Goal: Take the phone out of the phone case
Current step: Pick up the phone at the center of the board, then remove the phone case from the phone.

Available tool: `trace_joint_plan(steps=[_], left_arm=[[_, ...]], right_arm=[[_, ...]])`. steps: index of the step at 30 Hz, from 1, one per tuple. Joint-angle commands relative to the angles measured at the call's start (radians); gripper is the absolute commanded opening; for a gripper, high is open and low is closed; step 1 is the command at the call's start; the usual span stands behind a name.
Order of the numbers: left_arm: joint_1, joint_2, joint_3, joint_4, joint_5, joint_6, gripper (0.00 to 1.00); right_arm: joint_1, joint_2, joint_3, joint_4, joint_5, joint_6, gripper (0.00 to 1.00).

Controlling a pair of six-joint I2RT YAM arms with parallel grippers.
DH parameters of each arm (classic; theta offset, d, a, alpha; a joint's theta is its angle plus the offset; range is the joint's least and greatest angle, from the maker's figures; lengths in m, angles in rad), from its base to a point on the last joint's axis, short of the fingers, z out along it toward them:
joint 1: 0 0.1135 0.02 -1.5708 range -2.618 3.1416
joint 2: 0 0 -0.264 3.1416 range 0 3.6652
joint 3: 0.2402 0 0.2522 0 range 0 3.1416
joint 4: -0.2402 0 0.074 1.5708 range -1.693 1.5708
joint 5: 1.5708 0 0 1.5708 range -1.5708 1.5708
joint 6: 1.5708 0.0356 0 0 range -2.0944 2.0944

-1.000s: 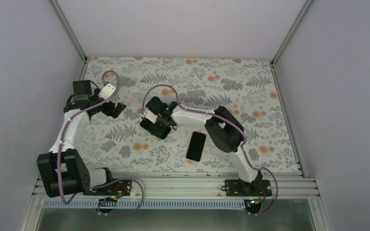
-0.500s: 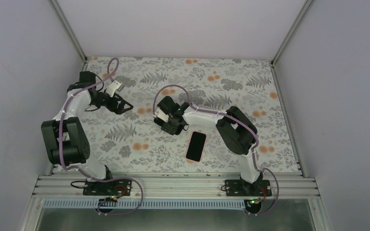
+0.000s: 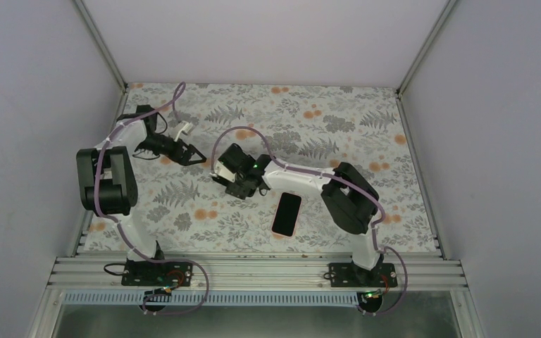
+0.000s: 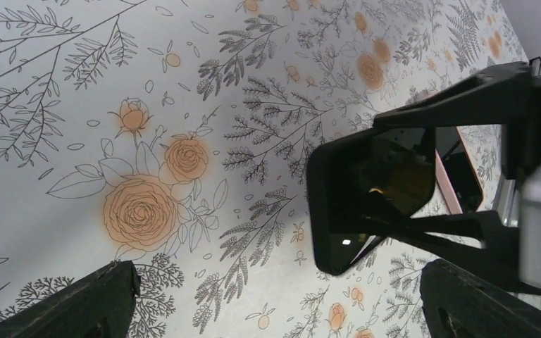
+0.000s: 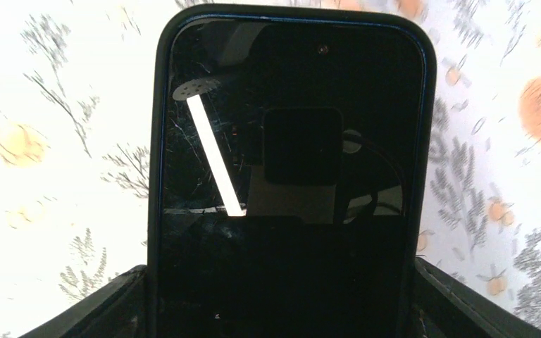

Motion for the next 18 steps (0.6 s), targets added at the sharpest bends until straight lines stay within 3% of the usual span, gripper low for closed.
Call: trace_joint_plan(steps=[1,12,18], left_arm=[[-0.011,0.018,0.02,-0.018,0.041,-0.001,0.98],[-0.077,0.056,0.051,-0.106,0.15,0.084,0.89],[-0.077,0.079,0.083,-0.201,0.22,0.155,0.72]], right_arm=[[0.025,-0.078,0.068,0.053,0.034,-0.018,0.62],[0.04,0.012,0.255,0.001,-0.016,-0.011,0.63],[0.042,0.05,0.274,0.015,-0.009,-0.019,0.63]])
